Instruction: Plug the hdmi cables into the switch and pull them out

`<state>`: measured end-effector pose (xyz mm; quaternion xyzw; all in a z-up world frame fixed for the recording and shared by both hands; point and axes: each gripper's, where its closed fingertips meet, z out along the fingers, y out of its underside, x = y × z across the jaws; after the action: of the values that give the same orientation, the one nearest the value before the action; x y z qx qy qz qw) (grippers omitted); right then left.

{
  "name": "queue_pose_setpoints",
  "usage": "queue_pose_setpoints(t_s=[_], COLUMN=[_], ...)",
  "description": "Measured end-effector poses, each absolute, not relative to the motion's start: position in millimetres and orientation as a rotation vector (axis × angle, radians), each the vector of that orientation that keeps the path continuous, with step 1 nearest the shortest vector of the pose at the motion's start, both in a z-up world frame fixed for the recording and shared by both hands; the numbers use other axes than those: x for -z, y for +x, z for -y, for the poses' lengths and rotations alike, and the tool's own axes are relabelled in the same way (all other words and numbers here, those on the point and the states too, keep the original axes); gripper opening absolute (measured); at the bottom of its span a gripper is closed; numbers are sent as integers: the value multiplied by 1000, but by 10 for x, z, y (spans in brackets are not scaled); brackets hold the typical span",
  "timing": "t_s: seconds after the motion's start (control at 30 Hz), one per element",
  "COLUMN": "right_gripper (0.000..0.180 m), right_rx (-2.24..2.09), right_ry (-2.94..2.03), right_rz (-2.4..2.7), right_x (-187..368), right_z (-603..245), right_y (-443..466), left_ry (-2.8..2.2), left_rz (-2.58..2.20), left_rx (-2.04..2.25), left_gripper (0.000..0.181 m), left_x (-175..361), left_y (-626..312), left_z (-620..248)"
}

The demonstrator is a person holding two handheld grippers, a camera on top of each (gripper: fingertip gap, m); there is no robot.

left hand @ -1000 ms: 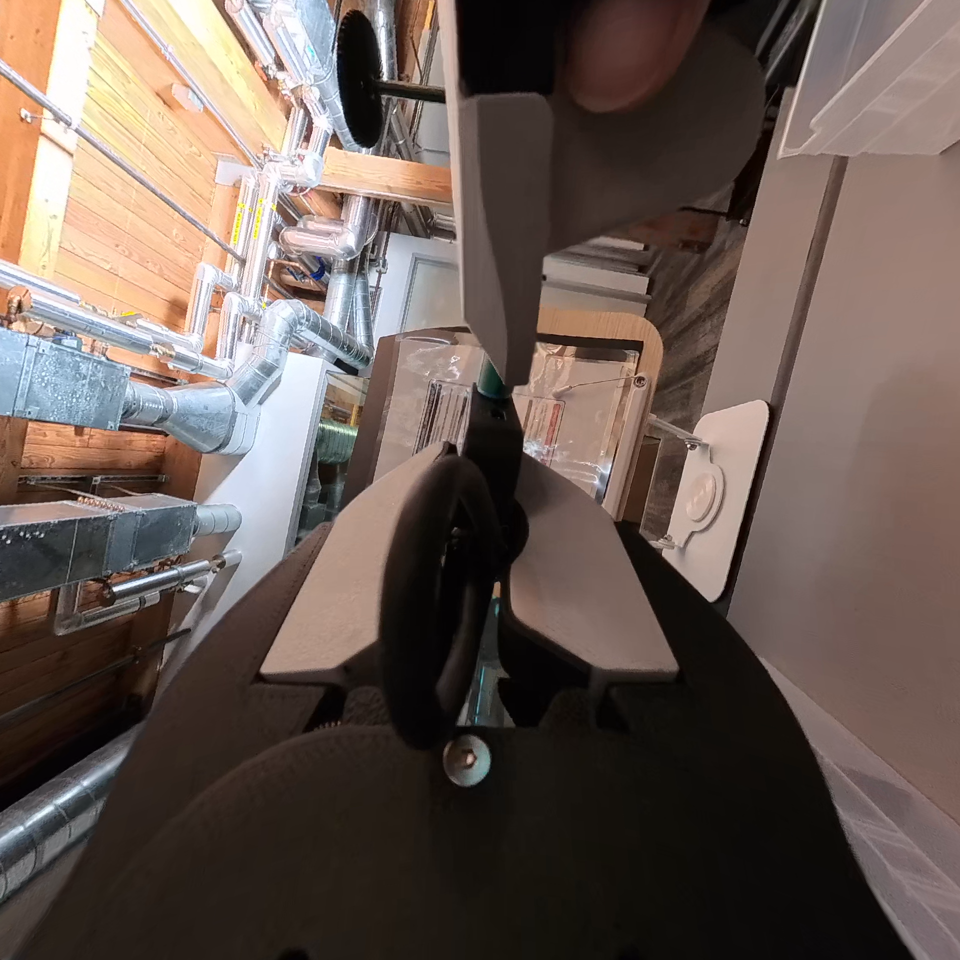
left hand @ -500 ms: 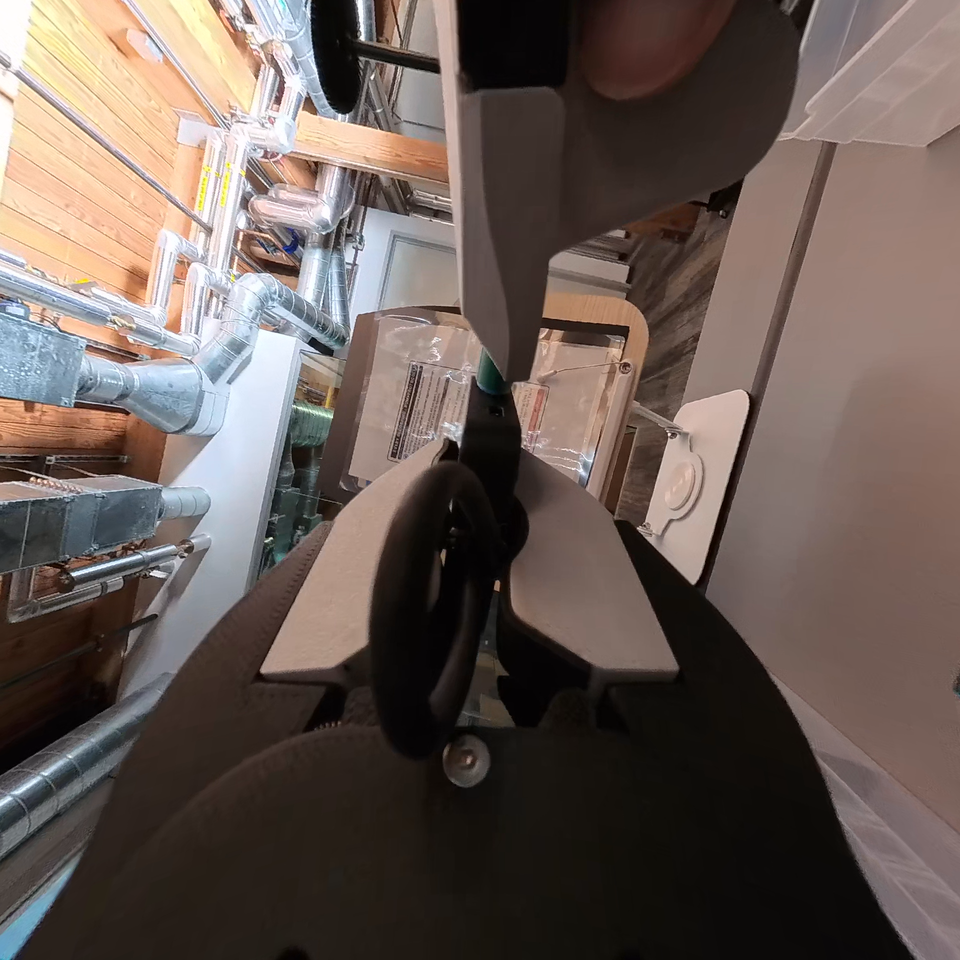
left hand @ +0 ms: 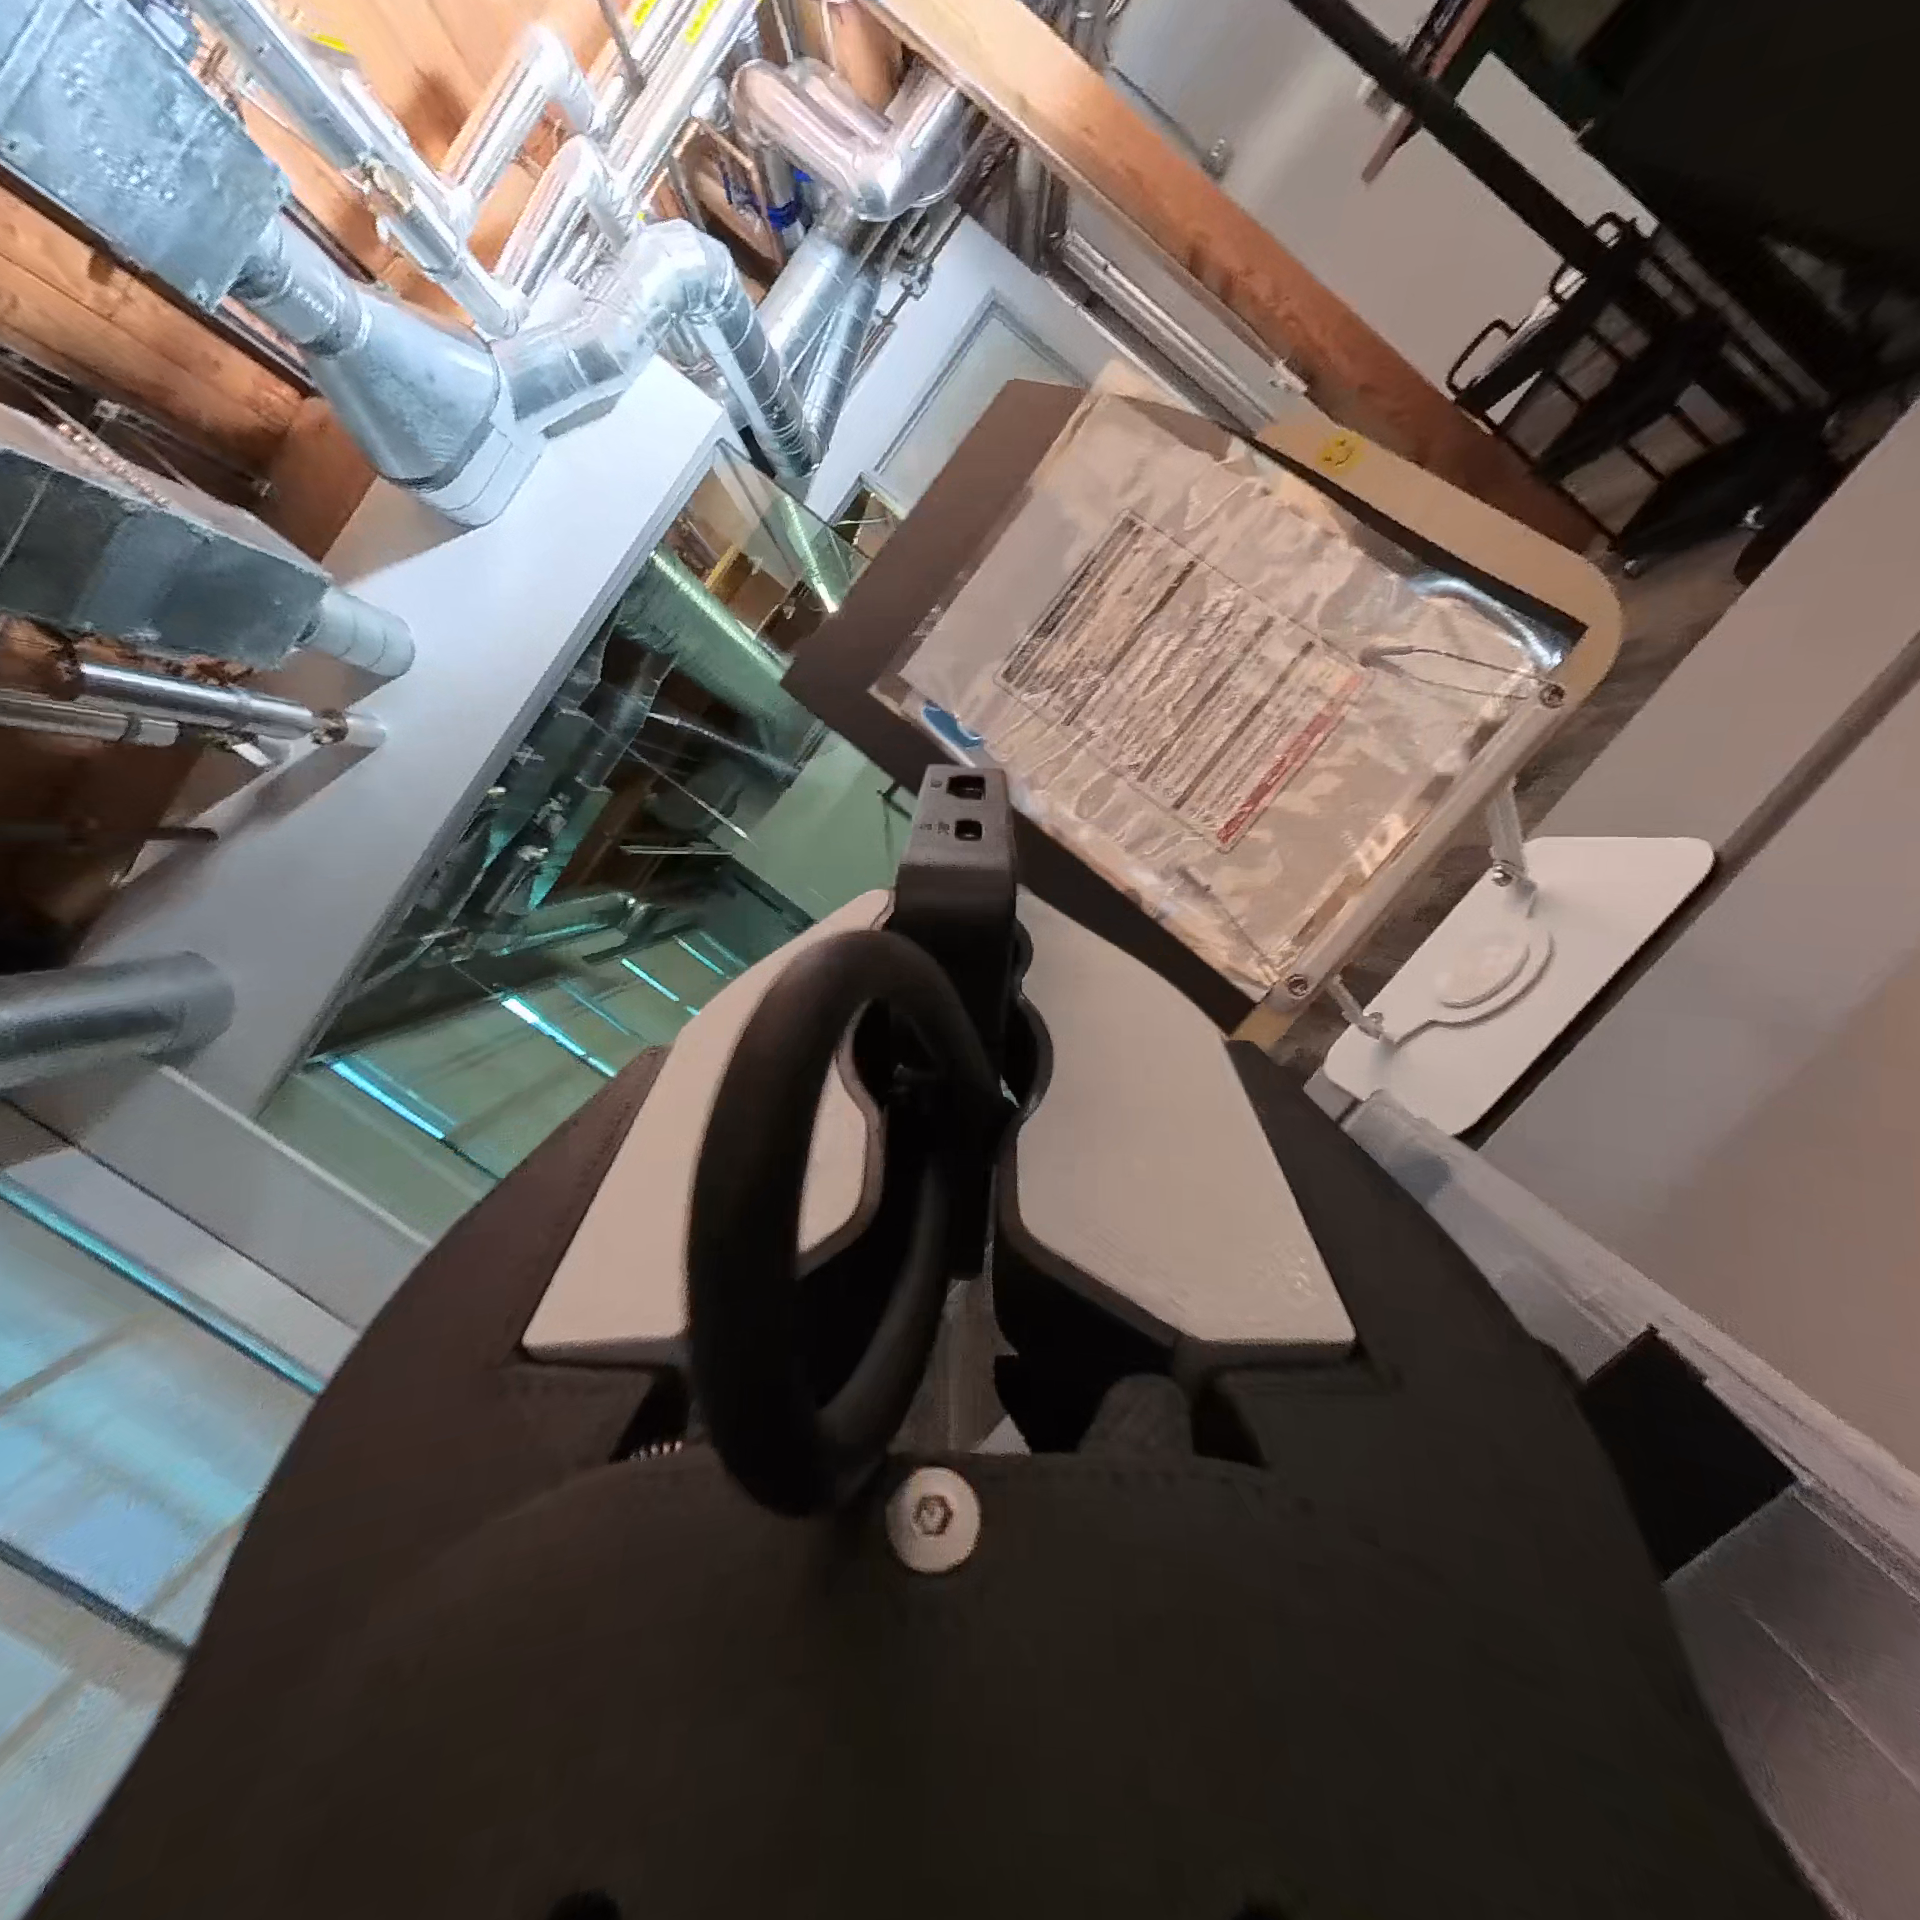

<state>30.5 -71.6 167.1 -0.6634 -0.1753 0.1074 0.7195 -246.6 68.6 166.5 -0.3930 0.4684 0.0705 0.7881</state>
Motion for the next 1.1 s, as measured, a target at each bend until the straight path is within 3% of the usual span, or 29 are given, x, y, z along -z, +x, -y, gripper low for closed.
queue_pose_setpoints(t_s=[0.2, 0.5, 0.67, 1.1], right_gripper=[23, 23, 22, 22], right_rx=[11, 23, -11, -300], right_ry=[-1413, -1619, -1873, -2428], right_rz=[364, 350, 467, 682], right_x=[-1778, -1065, -360, 803], right_z=[1129, 1423, 1338, 1046], right_y=[871, 1674, 1770, 1292], left_ry=[-870, -865, -862, -852], left_rz=[-1055, -1150, -1188, -1312], left_rx=[-204, -234, -251, -148], left_gripper=[15, 15, 15, 15], left_x=[-1560, -1385, -1302, -1120], left_y=[-2425, -2185, -2095, -1755], left_z=[-755, -732, -727, -492])
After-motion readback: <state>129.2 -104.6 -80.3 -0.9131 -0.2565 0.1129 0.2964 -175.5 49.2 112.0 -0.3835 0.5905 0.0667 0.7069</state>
